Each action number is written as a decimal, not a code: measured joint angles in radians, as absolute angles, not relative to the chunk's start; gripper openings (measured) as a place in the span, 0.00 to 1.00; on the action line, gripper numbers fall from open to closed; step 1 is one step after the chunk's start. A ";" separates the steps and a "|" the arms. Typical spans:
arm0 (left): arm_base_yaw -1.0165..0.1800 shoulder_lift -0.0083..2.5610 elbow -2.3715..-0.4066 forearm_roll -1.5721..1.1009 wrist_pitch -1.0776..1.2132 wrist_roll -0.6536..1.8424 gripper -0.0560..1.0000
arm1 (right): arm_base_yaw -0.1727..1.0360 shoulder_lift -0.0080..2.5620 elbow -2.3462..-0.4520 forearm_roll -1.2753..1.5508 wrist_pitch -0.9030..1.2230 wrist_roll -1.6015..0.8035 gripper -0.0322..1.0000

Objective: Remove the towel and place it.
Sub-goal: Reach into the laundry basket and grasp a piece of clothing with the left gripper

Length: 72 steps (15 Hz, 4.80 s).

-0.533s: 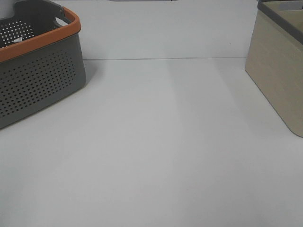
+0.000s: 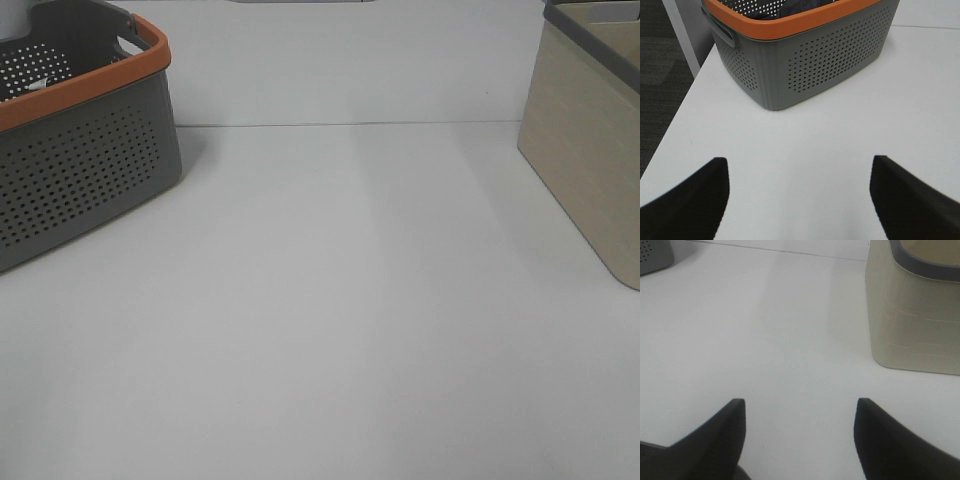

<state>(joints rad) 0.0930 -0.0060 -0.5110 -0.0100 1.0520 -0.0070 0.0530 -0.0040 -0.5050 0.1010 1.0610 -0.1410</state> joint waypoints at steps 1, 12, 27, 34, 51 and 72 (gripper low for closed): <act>0.093 -0.006 -0.511 -0.010 1.052 -0.007 0.74 | 0.053 -0.004 -0.505 0.101 1.061 -0.141 0.64; 0.093 -0.006 -0.511 -0.012 1.052 -0.007 0.74 | 0.053 -0.004 -0.505 0.101 1.061 -0.141 0.64; 0.093 -0.006 -0.511 -0.012 1.052 -0.008 0.74 | 0.053 -0.004 -0.503 0.128 1.060 -0.141 0.64; 0.093 -0.006 -0.511 -0.012 1.052 -0.008 0.74 | 0.053 -0.004 -0.503 0.128 1.060 -0.141 0.64; 0.093 0.154 -0.545 0.000 0.917 -0.011 0.74 | 0.053 -0.004 -0.503 0.128 1.060 -0.141 0.64; 0.093 1.551 -1.464 0.005 0.725 -0.274 0.74 | 0.053 -0.004 -0.503 0.128 1.060 -0.141 0.64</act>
